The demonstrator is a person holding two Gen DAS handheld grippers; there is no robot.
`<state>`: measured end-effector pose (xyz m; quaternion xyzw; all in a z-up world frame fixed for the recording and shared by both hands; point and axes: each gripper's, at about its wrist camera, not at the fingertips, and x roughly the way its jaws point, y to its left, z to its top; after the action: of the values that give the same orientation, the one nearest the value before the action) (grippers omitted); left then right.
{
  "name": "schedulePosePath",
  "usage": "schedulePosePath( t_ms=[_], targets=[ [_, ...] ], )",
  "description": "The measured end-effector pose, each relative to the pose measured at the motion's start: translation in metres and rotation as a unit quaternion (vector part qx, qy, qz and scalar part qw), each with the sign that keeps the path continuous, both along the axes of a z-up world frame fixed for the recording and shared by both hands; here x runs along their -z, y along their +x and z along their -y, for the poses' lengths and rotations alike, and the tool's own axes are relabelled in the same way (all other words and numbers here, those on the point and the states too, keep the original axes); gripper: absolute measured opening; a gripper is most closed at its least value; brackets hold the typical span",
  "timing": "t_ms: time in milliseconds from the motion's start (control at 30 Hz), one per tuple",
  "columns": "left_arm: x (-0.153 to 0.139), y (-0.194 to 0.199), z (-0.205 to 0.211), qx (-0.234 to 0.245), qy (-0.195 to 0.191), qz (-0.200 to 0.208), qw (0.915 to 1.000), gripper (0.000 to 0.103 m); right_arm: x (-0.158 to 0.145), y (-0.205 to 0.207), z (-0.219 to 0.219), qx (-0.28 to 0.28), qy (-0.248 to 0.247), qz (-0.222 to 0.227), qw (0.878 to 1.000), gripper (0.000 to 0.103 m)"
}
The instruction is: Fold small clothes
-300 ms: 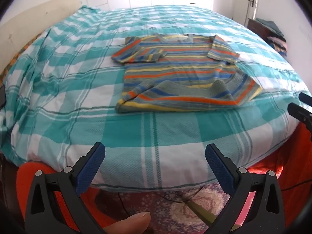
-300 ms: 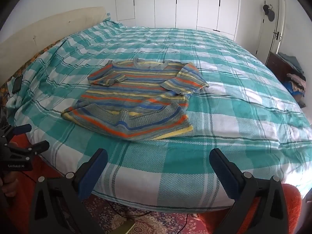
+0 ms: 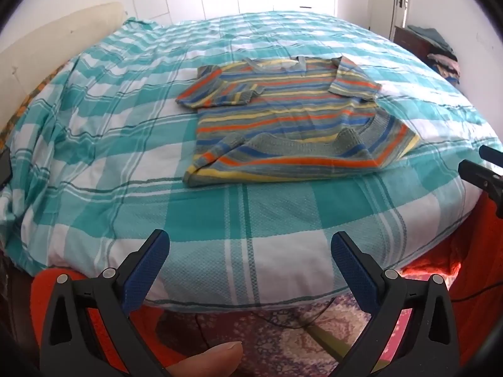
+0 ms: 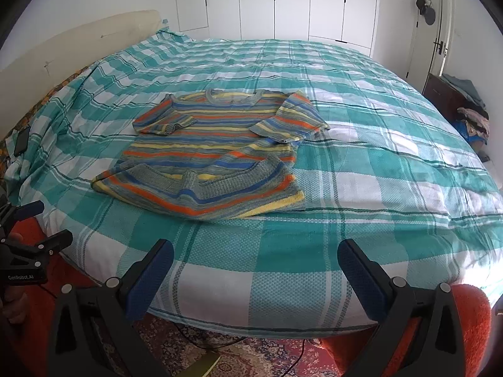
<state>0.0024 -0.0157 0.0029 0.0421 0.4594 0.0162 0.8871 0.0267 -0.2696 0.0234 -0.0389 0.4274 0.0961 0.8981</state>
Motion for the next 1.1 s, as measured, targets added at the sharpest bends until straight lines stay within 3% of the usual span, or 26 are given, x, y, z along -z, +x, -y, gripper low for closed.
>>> schedulePosePath(
  t_ms=[1100],
  targets=[
    [0.004,-0.007,-0.003,0.001,0.017,0.011,0.9998,0.102,0.012,0.002,0.002,0.01,0.0,-0.008,1.0,0.103]
  ],
)
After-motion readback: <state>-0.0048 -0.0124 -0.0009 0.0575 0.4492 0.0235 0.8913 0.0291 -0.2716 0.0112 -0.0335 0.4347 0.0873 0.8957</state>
